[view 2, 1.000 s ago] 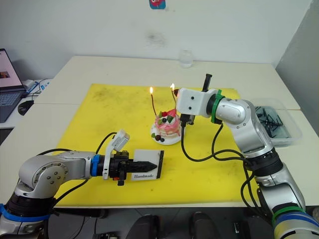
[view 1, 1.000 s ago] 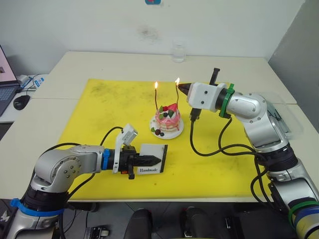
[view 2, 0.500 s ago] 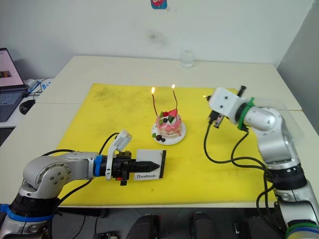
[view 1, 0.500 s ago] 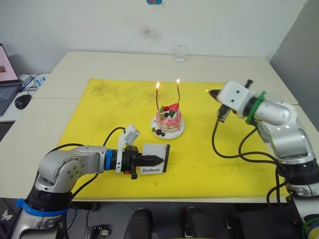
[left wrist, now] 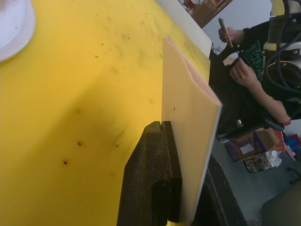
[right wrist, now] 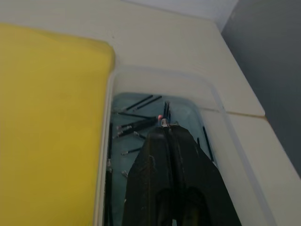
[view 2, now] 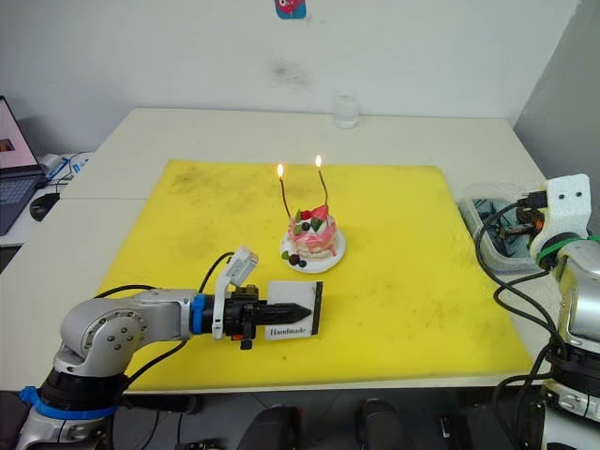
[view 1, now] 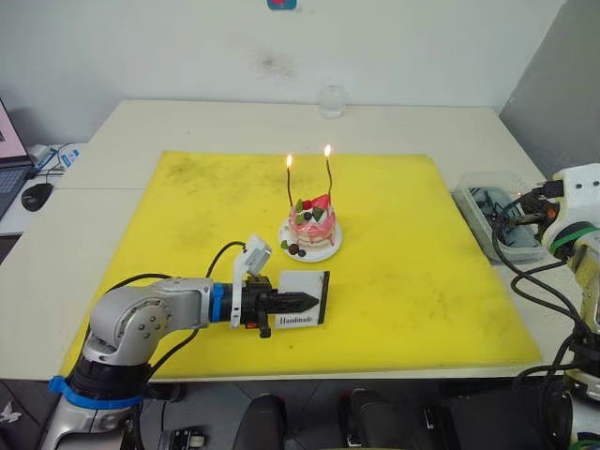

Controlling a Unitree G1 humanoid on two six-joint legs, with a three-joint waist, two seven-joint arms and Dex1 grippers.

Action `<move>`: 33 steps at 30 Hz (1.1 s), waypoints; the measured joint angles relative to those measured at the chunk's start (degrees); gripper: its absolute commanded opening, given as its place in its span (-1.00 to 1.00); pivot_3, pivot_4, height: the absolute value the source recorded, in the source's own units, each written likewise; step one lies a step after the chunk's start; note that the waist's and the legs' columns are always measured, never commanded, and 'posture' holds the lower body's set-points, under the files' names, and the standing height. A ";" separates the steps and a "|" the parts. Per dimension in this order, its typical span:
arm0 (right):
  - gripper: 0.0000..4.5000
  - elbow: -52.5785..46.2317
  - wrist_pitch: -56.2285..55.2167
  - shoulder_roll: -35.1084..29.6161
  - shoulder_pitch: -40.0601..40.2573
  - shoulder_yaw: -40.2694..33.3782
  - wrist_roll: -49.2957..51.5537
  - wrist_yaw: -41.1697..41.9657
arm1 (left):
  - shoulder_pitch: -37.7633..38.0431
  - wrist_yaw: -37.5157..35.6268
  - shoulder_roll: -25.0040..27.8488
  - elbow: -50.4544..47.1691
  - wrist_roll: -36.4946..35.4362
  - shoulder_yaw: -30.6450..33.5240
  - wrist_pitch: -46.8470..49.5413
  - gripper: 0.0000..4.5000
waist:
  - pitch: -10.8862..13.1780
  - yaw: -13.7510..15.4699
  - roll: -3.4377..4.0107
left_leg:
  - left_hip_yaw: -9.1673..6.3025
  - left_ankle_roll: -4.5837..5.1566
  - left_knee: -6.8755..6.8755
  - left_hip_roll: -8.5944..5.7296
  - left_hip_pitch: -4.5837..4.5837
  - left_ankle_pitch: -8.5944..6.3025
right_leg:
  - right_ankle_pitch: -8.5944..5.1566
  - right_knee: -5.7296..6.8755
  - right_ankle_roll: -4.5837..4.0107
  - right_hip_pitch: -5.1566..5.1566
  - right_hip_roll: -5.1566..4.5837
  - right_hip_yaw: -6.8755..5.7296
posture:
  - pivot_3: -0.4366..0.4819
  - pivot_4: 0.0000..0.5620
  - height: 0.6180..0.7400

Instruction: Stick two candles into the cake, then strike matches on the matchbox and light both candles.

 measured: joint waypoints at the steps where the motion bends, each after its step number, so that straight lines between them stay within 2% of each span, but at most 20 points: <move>1: -0.80 1.81 0.05 0.00 -0.68 0.04 0.16 -0.87 | 0.02 0.09 -0.32 -0.03 0.00 -0.10 0.00 -1.00 | 0.00 0.00 0.01 | 0.01 0.00 0.00 -0.01 -0.01 0.00 | 0.00 0.00 0.00 0.00 0.00 0.00 | -0.05 -0.47 1.00; 3: -0.55 6.67 -0.71 -0.01 -2.67 0.10 0.28 -3.19 | 0.08 0.58 -0.96 -0.07 -0.01 -0.14 -0.01 -1.00 | 0.00 0.06 0.02 | 0.00 0.00 0.00 -0.04 -0.03 0.00 | 0.00 -0.02 0.00 0.00 0.04 -0.01 | -0.05 -0.47 1.00; 6: -0.07 11.91 -2.67 -0.05 -4.58 0.10 0.96 -5.76 | 0.20 1.54 -1.70 -0.14 -0.02 -0.13 -0.01 -1.00 | 0.00 0.12 0.03 | 0.00 0.01 -0.01 -0.05 -0.05 0.00 | -0.01 -0.04 0.01 0.00 0.08 -0.01 | -0.05 -0.47 1.00; 12: 0.90 12.69 -5.09 -0.08 -4.83 0.21 2.37 -7.97 | 0.98 3.01 -2.04 -0.26 -0.10 -0.10 0.02 -1.00 | 0.01 0.11 0.05 | -0.02 0.00 -0.02 -0.03 -0.05 0.00 | -0.01 -0.04 0.02 -0.01 0.09 -0.02 | -0.05 -0.47 1.00; 13: 0.99 12.00 -5.52 -0.10 -4.57 0.24 2.57 -7.98 | 0.98 3.34 -2.07 -0.26 -0.15 -0.06 0.03 -1.00 | 0.01 0.12 0.05 | -0.03 0.00 -0.02 -0.03 -0.05 0.00 | -0.01 -0.04 0.02 -0.01 0.09 -0.02 | -0.05 -0.47 1.00; 18: 0.99 4.78 -8.41 -1.88 -0.80 0.38 3.65 -7.19 | 1.02 5.35 -2.16 -0.27 -1.91 2.09 1.76 -1.00 | 0.01 0.17 0.06 | -0.02 0.00 -0.02 -0.03 -0.06 0.00 | -0.02 -0.04 0.03 -0.01 0.08 -0.02 | -0.05 -0.47 1.00; 24: 0.99 -10.02 -11.10 -5.88 5.19 2.76 7.61 0.29 | -0.72 12.83 -4.13 -0.28 -11.73 7.68 10.78 -1.00 | 0.01 0.10 0.07 | -0.11 0.00 -0.01 0.02 -0.03 0.00 | -0.03 -0.02 0.05 0.03 0.07 -0.09 | -0.05 -0.47 1.00; 27: 0.99 -18.79 -9.06 -8.16 9.92 5.47 14.52 8.50 | -2.30 19.64 -7.13 -0.05 -15.14 8.85 14.73 -1.00 | 0.01 0.23 0.07 | -0.14 0.00 0.00 0.02 -0.04 0.00 | -0.02 -0.02 0.06 0.04 0.06 -0.11 | -0.05 -0.47 1.00; 33: 0.99 -31.90 1.14 -13.06 15.36 8.37 29.67 18.57 | -3.24 29.04 -11.58 2.06 -15.28 8.53 19.12 -1.00 | 0.01 0.30 0.06 | -0.10 0.00 0.02 -0.02 -0.05 -0.01 | -0.01 -0.05 0.07 0.05 0.06 -0.07 | -0.05 -0.47 1.00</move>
